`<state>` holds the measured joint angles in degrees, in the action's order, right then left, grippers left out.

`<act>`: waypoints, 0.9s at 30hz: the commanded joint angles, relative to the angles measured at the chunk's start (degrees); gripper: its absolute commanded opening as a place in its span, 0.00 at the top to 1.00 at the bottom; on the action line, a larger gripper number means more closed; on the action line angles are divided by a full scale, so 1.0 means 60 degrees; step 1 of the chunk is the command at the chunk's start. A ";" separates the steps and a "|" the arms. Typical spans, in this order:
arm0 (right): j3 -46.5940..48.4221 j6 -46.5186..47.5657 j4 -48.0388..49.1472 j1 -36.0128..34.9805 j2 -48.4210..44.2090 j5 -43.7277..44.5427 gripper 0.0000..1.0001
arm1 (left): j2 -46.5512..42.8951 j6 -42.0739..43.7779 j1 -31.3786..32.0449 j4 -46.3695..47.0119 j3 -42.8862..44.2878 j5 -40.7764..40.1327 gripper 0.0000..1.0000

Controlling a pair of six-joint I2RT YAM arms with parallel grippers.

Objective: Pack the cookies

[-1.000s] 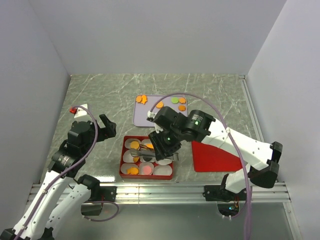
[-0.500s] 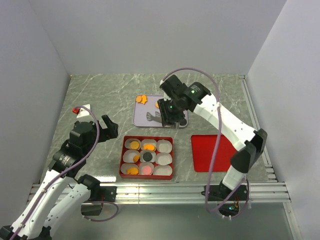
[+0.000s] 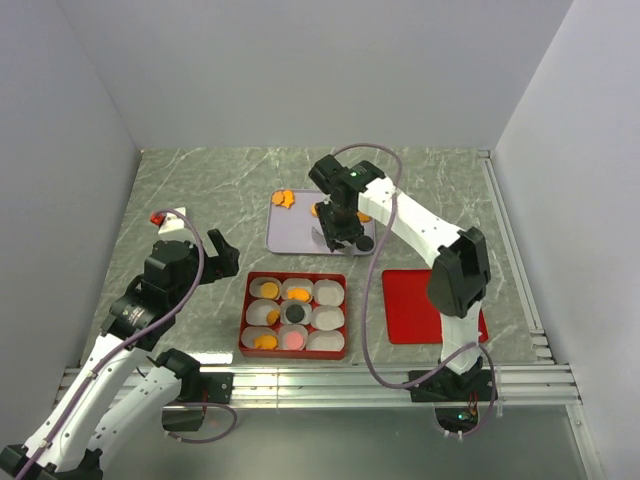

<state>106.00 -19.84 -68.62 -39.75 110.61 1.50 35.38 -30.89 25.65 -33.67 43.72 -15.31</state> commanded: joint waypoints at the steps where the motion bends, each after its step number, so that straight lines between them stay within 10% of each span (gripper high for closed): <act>1: 0.0775 0.0142 0.0172 0.0164 0.0300 0.0321 0.51 | -0.0007 0.0066 0.0046 0.0280 0.0051 0.0032 0.00; 27: 0.3632 0.0098 -0.0824 0.0589 0.2952 0.0161 0.51 | 0.0198 0.0095 0.0046 0.0250 0.0081 -0.0187 0.00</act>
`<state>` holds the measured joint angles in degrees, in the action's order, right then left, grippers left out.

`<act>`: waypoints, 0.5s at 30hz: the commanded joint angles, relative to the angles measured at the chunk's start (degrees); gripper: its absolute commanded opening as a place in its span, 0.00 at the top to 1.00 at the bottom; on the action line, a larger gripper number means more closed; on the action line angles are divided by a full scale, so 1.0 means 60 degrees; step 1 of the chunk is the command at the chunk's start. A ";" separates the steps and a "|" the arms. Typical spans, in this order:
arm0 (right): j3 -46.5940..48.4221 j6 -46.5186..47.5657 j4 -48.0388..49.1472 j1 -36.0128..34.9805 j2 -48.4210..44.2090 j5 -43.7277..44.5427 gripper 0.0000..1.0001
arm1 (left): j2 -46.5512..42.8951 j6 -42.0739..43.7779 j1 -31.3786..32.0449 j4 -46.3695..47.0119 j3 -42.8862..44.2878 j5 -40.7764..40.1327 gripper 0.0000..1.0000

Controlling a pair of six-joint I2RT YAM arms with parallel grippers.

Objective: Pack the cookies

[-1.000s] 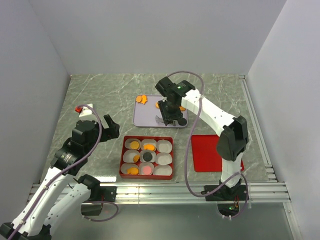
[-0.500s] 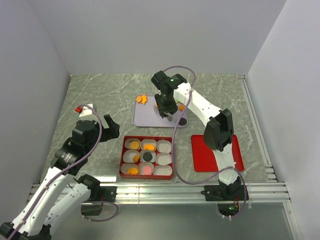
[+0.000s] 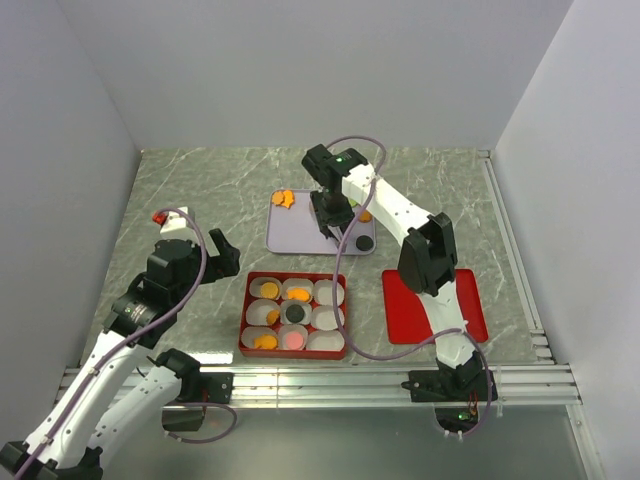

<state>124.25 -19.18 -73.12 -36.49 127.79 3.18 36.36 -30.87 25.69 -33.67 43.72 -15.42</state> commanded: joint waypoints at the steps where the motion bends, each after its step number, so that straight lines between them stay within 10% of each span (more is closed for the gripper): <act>1: 0.0620 -0.0026 -0.0074 0.0061 0.0161 -0.0163 0.51 | 0.0063 0.0092 0.0025 0.0250 0.0066 -0.0169 0.01; 15: 0.0269 0.0062 0.0102 0.0061 0.0045 -0.0208 0.64 | 0.0093 0.0062 0.0039 0.0192 0.0095 -0.0301 0.01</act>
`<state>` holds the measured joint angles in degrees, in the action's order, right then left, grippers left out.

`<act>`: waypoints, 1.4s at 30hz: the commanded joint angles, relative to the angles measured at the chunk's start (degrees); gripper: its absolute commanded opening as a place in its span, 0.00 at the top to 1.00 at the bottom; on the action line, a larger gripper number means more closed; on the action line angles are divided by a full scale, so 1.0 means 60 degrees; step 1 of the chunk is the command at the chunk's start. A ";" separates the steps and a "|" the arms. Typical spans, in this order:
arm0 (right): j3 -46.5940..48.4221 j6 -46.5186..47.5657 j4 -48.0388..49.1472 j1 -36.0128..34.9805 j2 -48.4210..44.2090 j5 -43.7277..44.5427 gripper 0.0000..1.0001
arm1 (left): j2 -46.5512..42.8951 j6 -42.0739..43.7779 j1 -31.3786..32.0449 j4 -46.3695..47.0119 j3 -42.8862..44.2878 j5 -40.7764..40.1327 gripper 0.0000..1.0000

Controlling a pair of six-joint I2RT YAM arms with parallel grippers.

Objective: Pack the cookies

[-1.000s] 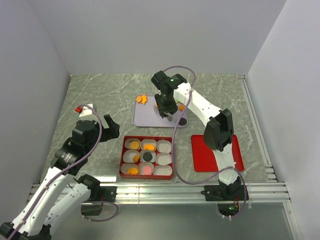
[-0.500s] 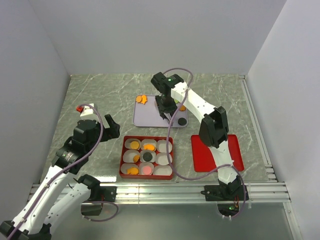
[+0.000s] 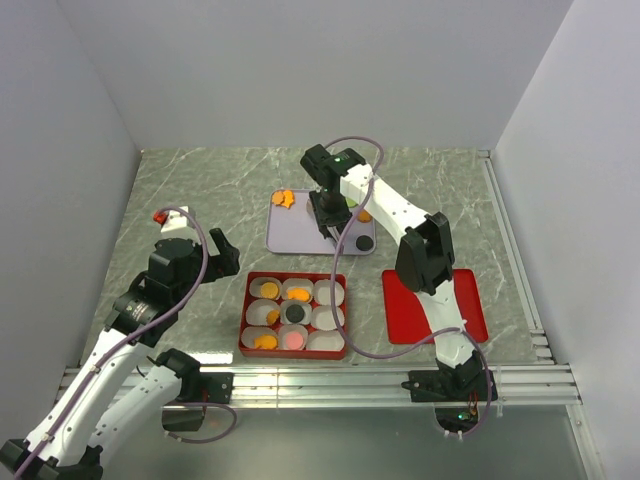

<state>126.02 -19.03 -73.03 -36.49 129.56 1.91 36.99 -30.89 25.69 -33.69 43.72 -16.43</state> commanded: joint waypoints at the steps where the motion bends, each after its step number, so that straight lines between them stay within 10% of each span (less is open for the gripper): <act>1: -0.0055 0.0036 0.0102 0.0047 -0.0366 0.0018 0.64 | 0.0001 0.0066 0.0039 0.0195 0.0110 -0.0134 0.01; 42: -0.3979 -0.0081 0.0043 -0.0041 -0.6281 -0.1489 0.68 | -0.0189 0.0154 0.0025 0.0269 0.0066 -0.0046 0.01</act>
<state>104.62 -19.66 -72.18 -36.49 97.60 -4.27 36.10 -30.83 25.69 -33.67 43.72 -16.82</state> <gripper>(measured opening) 0.422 0.987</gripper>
